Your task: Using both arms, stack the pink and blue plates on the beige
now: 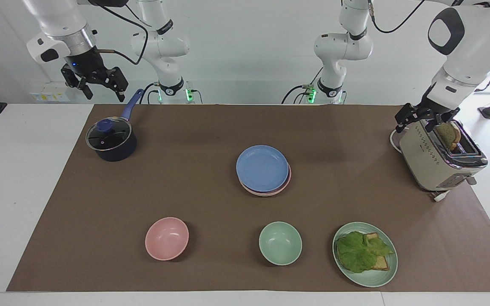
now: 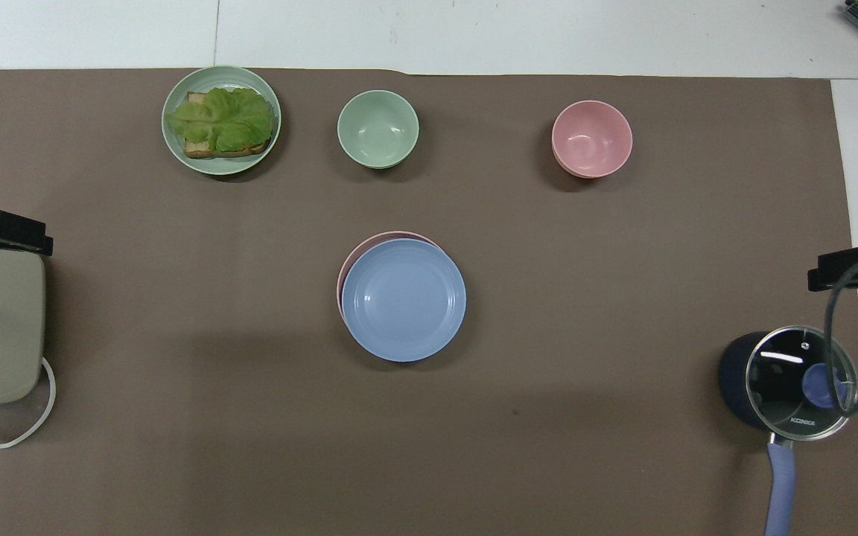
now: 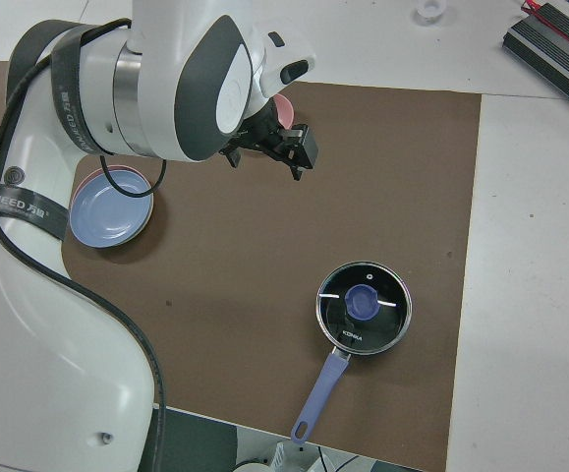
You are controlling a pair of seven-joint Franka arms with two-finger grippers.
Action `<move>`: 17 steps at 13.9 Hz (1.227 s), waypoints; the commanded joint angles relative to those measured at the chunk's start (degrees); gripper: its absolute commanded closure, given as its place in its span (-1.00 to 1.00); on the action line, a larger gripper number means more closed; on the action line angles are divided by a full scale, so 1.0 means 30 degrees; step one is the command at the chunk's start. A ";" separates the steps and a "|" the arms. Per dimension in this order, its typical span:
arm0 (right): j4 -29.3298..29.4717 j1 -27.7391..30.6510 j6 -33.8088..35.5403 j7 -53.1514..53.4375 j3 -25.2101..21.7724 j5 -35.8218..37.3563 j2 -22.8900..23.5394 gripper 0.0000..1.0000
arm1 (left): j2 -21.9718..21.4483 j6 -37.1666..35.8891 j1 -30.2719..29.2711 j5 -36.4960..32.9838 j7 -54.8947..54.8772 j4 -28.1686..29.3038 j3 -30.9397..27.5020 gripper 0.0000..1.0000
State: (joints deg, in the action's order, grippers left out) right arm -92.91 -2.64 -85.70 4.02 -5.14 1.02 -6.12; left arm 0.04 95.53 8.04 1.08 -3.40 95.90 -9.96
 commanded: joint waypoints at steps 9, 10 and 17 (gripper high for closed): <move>0.0061 0.0091 0.0238 -0.0461 0.0072 -0.0048 0.0254 -1.00 | -0.0100 -0.0202 -0.0043 -0.0302 -0.0184 -0.0120 0.0011 -1.00; -0.0055 0.0090 0.0209 -0.0491 0.0073 -0.0048 0.0225 -1.00 | -0.0100 -0.0202 -0.0043 -0.0302 -0.0184 -0.0120 0.0011 -1.00; -0.0174 0.0119 0.0179 -0.0549 0.0043 -0.0077 0.0136 -1.00 | -0.0100 -0.0202 -0.0043 -0.0302 -0.0184 -0.0120 0.0011 -1.00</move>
State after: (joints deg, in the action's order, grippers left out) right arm -92.96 -2.64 -85.52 4.02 -5.10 1.02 -5.29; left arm 0.04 95.53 8.04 1.08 -3.40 95.90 -9.96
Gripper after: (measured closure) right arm 0.000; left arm 0.000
